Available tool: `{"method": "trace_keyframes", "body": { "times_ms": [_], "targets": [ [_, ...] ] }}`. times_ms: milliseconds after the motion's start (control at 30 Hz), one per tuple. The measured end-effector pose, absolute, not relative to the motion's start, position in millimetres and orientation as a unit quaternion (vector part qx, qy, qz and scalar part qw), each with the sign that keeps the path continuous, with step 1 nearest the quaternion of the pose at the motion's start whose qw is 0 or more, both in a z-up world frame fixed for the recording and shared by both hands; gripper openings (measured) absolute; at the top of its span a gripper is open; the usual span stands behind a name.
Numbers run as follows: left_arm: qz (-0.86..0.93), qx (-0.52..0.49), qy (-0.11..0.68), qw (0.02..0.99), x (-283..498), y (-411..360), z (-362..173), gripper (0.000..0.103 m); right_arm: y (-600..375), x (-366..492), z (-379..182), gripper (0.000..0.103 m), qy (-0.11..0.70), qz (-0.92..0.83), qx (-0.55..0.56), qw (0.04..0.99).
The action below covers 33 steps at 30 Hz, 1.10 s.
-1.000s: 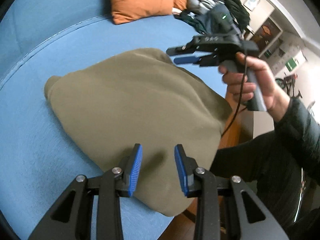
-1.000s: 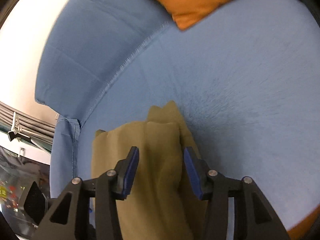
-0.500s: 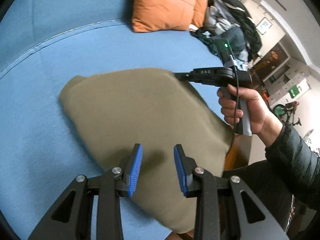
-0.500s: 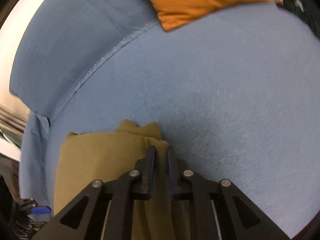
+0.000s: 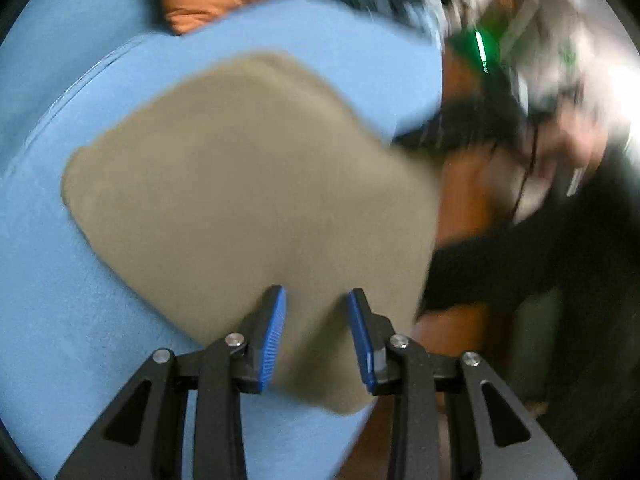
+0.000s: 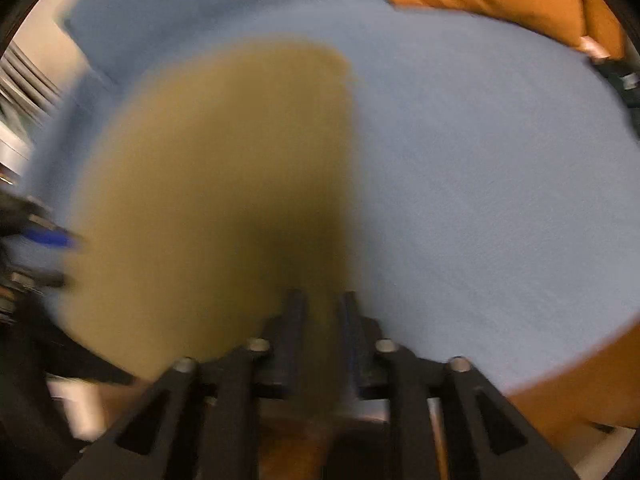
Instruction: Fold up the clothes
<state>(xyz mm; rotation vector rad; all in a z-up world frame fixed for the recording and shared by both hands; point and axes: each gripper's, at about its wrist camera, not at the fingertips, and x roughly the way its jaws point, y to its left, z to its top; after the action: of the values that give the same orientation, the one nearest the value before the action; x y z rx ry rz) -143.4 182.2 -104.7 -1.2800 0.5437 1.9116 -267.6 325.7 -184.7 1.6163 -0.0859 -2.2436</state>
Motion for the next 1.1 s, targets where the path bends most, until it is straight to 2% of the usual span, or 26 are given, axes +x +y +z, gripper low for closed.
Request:
{"method": "trace_keyframes", "body": {
  "times_ms": [67, 133, 200, 333, 400, 567, 767, 967, 1100],
  "targets": [
    [0.758, -0.475, 0.265, 0.360, -125.2, 192.9, -105.0, 0.031, 324.7, -259.1, -186.9, 0.051, -0.024, -0.796, 0.578, 0.177],
    [0.760, -0.480, 0.247, 0.363, -116.8, 190.5, -93.6, 0.031, 323.7, -250.6, -189.1, 0.040, -0.017, -0.796, 0.581, 0.168],
    [0.757, -0.478, 0.238, 0.377, -106.9, 184.0, -86.6, 0.031, 322.7, -242.1, -191.3, 0.040, -0.010, -0.795, 0.585, 0.159],
    [0.740, -0.492, 0.310, 0.337, -97.0, 181.1, -115.0, 0.034, 320.7, -225.1, -195.6, 0.041, 0.004, -0.794, 0.592, 0.141],
    [0.745, -0.485, 0.315, 0.333, -90.4, 183.2, -115.1, 0.034, 312.4, -220.9, -209.2, 0.043, 0.029, -0.782, 0.609, 0.129],
    [0.785, -0.489, 0.217, 0.313, -85.8, 160.2, -84.0, 0.032, 314.4, -215.8, -167.7, 0.043, -0.023, -0.834, 0.537, 0.126],
    [0.769, -0.550, 0.246, 0.214, -91.4, 152.9, -122.1, 0.032, 321.0, -213.0, -201.7, 0.044, -0.012, -0.794, 0.603, 0.078],
    [0.811, -0.535, 0.125, 0.200, -65.1, 133.0, -66.9, 0.032, 337.6, -198.0, -153.3, 0.044, -0.060, -0.854, 0.513, 0.062],
    [0.820, -0.534, 0.048, 0.202, -68.9, 126.8, -40.0, 0.033, 342.6, -207.6, -146.3, 0.046, -0.091, -0.864, 0.491, 0.067]
  ]
}}
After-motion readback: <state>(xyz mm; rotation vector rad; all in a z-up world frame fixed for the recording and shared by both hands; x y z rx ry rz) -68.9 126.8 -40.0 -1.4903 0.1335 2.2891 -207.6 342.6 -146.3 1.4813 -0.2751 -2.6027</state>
